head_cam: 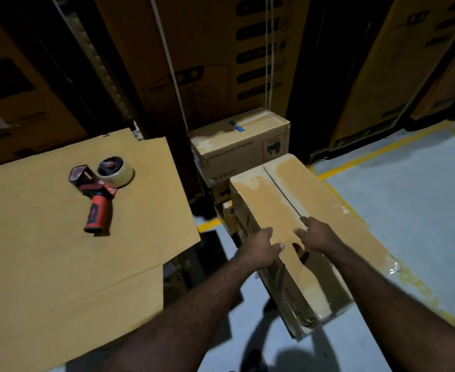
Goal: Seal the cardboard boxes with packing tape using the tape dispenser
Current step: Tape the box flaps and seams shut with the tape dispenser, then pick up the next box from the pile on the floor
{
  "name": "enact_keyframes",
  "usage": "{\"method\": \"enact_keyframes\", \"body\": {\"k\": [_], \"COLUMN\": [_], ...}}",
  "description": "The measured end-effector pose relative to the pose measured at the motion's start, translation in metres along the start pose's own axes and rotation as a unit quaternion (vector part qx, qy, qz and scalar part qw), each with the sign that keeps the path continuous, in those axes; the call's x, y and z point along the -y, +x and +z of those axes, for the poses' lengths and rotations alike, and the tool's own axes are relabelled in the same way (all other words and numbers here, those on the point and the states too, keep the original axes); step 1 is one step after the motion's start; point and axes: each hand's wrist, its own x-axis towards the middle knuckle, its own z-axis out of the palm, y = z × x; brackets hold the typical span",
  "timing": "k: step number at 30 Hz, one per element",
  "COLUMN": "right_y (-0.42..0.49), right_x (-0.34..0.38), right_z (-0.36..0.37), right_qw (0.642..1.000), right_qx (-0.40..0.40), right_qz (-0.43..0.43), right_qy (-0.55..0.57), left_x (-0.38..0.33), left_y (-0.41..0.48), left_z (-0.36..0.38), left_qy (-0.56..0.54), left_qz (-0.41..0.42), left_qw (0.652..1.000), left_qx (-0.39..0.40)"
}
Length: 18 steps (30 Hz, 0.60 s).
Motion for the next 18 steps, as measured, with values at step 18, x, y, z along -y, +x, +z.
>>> {"method": "enact_keyframes", "body": {"k": [18], "right_y": [-0.153], "right_x": [0.349], "right_z": [0.039], "right_qw": [0.91], "right_qx": [-0.056], "right_qz": [-0.362], "right_qy": [0.193], "left_x": [0.16], "left_y": [-0.202], "left_z": [-0.21], "left_qy": [-0.266], "left_qz": [0.016], "left_qw": [0.896], "left_qx": [-0.356]}}
